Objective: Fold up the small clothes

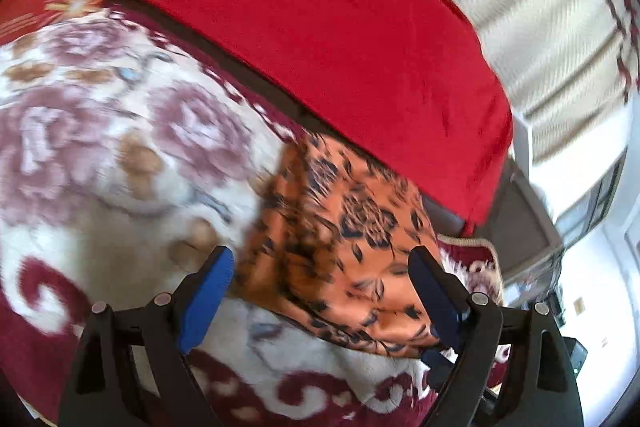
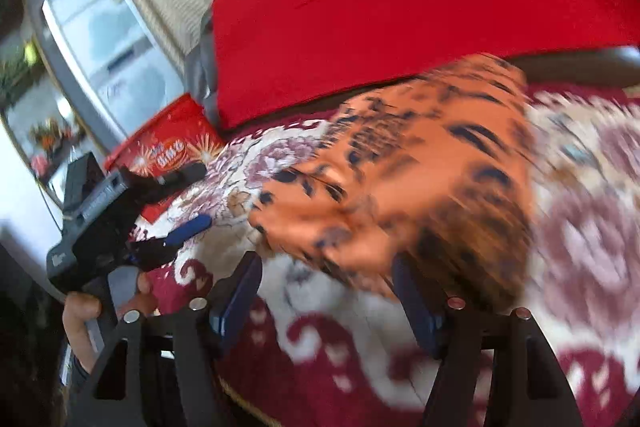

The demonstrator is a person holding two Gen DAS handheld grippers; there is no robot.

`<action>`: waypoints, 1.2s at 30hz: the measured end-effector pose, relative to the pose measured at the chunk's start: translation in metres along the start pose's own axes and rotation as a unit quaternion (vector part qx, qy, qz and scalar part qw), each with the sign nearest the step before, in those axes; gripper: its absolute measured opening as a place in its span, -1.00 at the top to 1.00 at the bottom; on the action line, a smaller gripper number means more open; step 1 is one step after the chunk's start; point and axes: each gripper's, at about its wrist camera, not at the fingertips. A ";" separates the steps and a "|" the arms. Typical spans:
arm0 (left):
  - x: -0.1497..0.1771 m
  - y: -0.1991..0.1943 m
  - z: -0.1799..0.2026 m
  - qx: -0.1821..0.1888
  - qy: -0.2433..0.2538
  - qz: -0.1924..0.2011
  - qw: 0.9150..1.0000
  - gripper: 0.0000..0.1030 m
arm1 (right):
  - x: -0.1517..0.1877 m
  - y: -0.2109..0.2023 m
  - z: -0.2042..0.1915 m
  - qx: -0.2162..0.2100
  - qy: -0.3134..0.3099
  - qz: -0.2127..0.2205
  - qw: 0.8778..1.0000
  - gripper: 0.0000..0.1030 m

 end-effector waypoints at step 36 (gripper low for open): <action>0.015 0.073 -0.036 -0.068 -0.017 -0.099 0.993 0.63 | -0.001 -0.019 0.046 -0.145 0.222 -0.011 0.964 -0.58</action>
Point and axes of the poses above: each gripper's, at about its wrist camera, not at the fingertips, and y roughly the way its jaws point, z to its right, x to its underside, and after that the axes turned 9 degrees about z, right-handed
